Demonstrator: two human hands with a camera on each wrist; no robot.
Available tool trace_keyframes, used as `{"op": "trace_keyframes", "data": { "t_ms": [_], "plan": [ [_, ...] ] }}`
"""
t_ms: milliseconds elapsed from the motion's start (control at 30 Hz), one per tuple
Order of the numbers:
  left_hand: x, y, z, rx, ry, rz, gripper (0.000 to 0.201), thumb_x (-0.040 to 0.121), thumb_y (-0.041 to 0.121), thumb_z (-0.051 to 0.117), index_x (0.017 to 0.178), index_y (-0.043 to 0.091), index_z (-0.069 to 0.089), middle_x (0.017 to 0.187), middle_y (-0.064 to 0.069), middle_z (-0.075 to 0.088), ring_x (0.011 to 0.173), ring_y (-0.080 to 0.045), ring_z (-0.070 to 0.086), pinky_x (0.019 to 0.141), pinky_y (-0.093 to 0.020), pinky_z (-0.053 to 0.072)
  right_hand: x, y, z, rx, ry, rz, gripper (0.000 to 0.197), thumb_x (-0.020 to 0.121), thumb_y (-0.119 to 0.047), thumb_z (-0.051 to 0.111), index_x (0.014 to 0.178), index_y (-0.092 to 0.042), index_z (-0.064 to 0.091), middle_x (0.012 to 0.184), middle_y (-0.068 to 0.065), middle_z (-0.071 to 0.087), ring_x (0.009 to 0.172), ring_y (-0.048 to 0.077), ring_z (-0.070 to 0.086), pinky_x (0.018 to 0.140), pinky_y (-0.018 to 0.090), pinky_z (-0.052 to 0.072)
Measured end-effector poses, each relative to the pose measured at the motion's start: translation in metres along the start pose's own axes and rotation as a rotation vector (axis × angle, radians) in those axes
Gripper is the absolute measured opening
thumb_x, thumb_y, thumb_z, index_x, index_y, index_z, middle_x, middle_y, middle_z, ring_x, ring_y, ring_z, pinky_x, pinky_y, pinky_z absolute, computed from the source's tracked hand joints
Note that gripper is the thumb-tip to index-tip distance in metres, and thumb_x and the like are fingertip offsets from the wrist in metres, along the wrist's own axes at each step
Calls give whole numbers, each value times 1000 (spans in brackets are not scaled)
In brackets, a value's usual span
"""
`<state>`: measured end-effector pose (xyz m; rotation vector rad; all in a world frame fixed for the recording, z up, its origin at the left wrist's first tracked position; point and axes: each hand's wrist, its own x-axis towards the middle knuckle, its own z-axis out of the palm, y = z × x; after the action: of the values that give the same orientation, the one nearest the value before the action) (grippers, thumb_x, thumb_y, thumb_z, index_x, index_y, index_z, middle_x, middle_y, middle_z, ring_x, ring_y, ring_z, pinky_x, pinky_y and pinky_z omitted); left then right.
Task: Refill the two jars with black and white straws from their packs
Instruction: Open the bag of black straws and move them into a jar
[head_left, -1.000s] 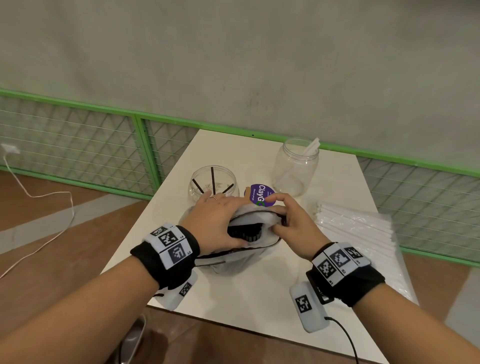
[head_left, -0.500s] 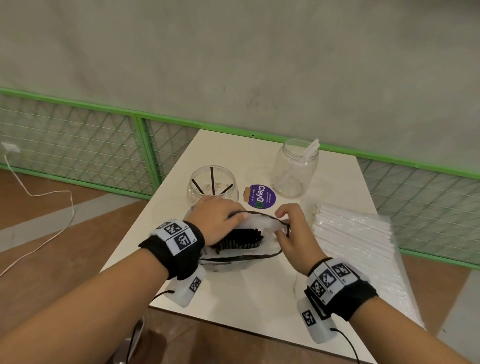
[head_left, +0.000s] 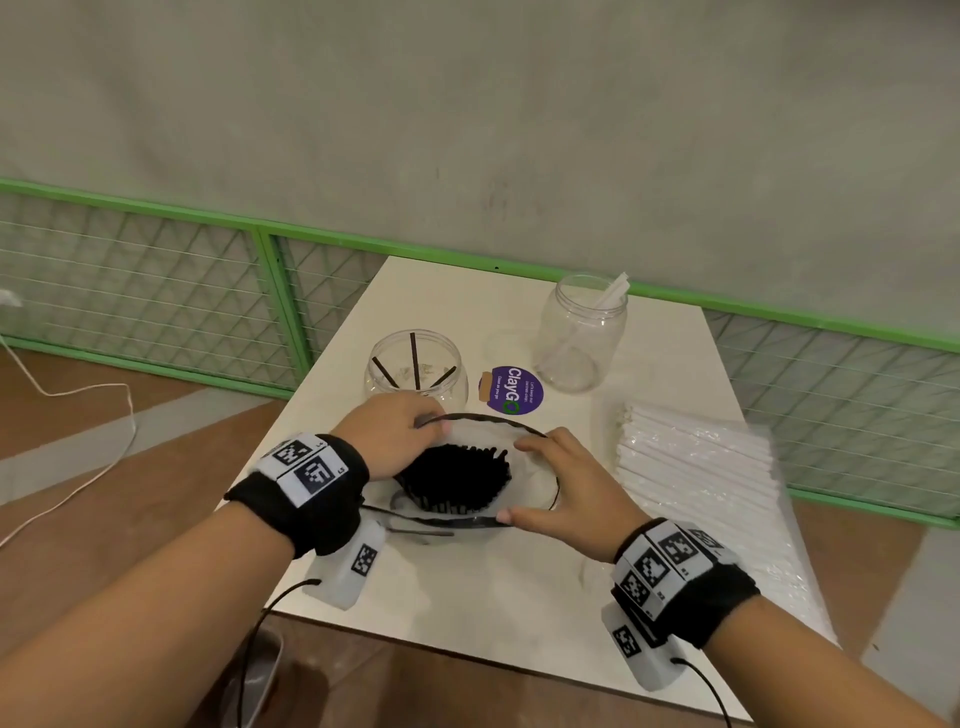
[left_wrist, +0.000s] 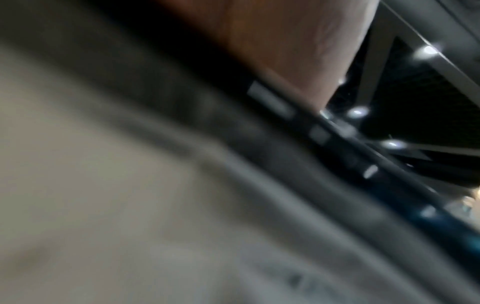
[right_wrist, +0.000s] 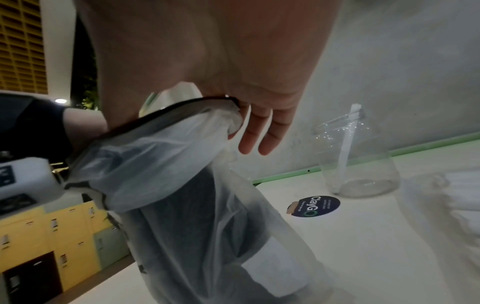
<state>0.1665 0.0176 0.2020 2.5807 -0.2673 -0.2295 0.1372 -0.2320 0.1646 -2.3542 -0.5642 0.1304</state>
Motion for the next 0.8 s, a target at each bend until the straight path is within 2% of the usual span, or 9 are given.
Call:
{"op": "trace_keyframes", "data": {
  "t_ms": [100, 200, 300, 367, 433, 500, 567, 667, 800],
  "plan": [
    [-3, 4, 5, -223, 51, -27, 27, 97, 27, 46, 107, 12, 65, 107, -5, 66, 102, -22, 57, 87, -29, 40, 7, -2, 8, -7, -8, -25, 95, 56, -69, 68, 139, -32, 37, 110, -15, 36, 110, 7, 42, 98, 21, 36],
    [-4, 3, 7, -362, 117, -109, 30, 98, 22, 43, 117, 11, 62, 116, -2, 62, 109, -18, 52, 86, -21, 31, 14, -3, 14, -19, -72, -30, 96, 57, -57, 77, 141, -36, 34, 109, -11, 34, 110, 12, 40, 98, 22, 37],
    [-5, -5, 5, -459, 121, -146, 27, 98, 21, 42, 111, 13, 64, 112, 0, 63, 109, -19, 54, 94, -27, 36, 20, -5, 15, 16, -88, -22, 88, 62, -35, 86, 137, -34, 41, 103, -6, 38, 99, 14, 45, 87, 20, 39],
    [-5, -9, 2, -561, 127, -138, 25, 98, 20, 43, 103, 12, 66, 109, -6, 68, 107, -24, 58, 101, -38, 40, 24, -9, 11, 64, -74, -28, 88, 59, -34, 87, 135, -32, 44, 104, -5, 43, 98, 14, 48, 84, 20, 39],
    [-8, -10, -2, -688, 160, -136, 21, 97, 16, 46, 99, 14, 67, 110, -12, 68, 109, -25, 58, 103, -40, 40, 28, -11, 6, 105, -66, -33, 91, 53, -45, 84, 134, -33, 44, 112, -4, 47, 105, 11, 49, 91, 21, 40],
    [-11, -14, -4, -751, 154, -164, 18, 94, 13, 52, 100, 15, 68, 111, -11, 68, 109, -24, 59, 103, -38, 42, 30, -12, 2, 119, -86, -1, 91, 55, -42, 87, 135, -32, 44, 120, -5, 47, 113, 11, 47, 100, 23, 38],
    [-16, -23, -2, -726, 73, -242, 17, 93, 20, 55, 104, 16, 68, 108, -6, 68, 106, -23, 61, 97, -38, 46, 31, -8, 1, 99, -117, 53, 87, 61, -34, 88, 136, -30, 44, 116, -4, 49, 113, 13, 47, 101, 27, 38],
    [-29, -34, 3, -763, -110, -426, 16, 93, 29, 55, 102, 22, 67, 97, -1, 70, 92, -16, 62, 73, -29, 50, 31, 0, 7, 104, -176, 100, 84, 62, -35, 88, 135, -31, 47, 114, 0, 53, 112, 16, 50, 102, 33, 40],
    [-36, -40, 11, -914, -61, -460, 20, 93, 13, 53, 106, 11, 68, 102, -11, 71, 93, -22, 64, 76, -30, 54, 31, 0, 17, 161, -208, 77, 78, 62, -35, 87, 130, -40, 50, 112, 2, 57, 110, 15, 53, 102, 32, 41]
  ]
}}
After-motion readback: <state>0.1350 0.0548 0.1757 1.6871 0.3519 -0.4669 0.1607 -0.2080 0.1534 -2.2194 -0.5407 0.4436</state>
